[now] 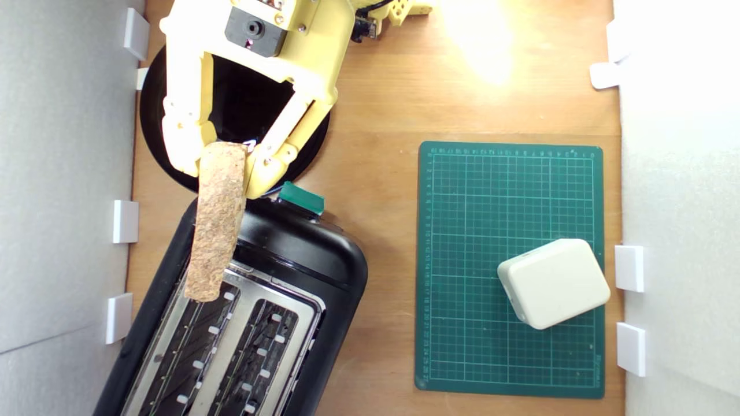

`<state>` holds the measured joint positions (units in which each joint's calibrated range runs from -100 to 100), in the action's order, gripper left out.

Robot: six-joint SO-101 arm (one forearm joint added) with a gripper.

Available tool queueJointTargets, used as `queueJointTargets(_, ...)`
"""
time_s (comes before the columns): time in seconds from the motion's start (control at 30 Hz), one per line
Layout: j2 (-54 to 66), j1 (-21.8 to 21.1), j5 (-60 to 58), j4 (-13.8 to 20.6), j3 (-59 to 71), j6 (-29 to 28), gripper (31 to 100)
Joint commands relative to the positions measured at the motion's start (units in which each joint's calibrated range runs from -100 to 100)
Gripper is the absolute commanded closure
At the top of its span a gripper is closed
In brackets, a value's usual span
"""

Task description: Pick bread and place in toaster

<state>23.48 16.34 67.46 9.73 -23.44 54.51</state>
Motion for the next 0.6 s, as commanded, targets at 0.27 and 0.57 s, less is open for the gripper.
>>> queueJointTargets(0.27, 0.2, 0.3, 6.1, 0.2, -3.4, -2.0, 72.9)
queueJointTargets(0.57, -3.0, 0.7, 6.0, -0.6, -8.0, -2.0, 72.9)
